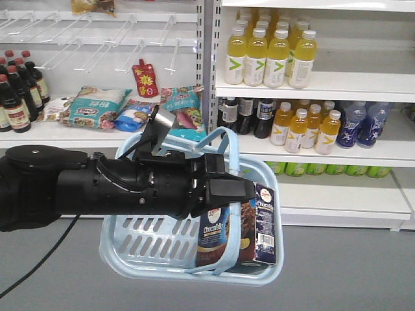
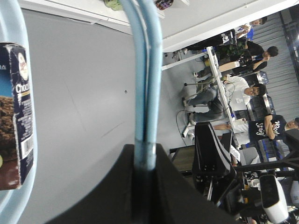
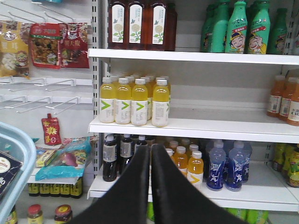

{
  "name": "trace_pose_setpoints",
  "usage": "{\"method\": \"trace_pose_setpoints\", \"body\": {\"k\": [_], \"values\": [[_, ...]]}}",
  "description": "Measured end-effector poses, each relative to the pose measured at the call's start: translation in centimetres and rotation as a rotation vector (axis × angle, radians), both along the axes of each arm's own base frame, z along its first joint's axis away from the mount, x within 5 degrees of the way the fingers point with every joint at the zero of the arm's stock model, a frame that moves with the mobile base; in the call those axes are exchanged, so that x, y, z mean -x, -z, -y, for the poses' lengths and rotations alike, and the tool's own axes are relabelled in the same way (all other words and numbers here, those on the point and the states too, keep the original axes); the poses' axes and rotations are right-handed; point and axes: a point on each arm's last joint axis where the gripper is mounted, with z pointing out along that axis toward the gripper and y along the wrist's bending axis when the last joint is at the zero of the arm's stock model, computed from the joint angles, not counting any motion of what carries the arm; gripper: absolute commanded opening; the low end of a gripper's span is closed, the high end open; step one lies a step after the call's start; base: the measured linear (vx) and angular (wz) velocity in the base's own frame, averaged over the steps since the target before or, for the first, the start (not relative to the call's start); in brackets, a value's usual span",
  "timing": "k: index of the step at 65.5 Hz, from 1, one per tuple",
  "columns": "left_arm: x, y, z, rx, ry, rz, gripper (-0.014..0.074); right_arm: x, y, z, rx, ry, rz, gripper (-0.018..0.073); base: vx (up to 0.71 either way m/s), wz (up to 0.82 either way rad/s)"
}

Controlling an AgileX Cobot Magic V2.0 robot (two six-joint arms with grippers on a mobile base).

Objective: Left arm holds basket, right arm returns cookies
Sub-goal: 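Turn the base toward the snack shelves, keeping the basket held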

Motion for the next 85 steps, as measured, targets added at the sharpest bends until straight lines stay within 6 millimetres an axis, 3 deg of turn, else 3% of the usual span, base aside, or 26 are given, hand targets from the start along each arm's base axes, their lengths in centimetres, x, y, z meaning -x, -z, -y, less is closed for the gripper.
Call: {"method": "trace_pose_setpoints", "body": {"k": [16,85], "values": [[-0.04,0.02,-0.02,-0.002,-0.004,0.001,-0.0006,0.0,0.0,0.0,0.0,0.0,0.0,-0.0003,0.33,-0.51],[0.0,0.0,0.0,0.0,0.0,0.0,-0.0006,0.0,0.0,0.0,0.0,0.0,0.0,-0.0003,0.2,-0.84]]}}
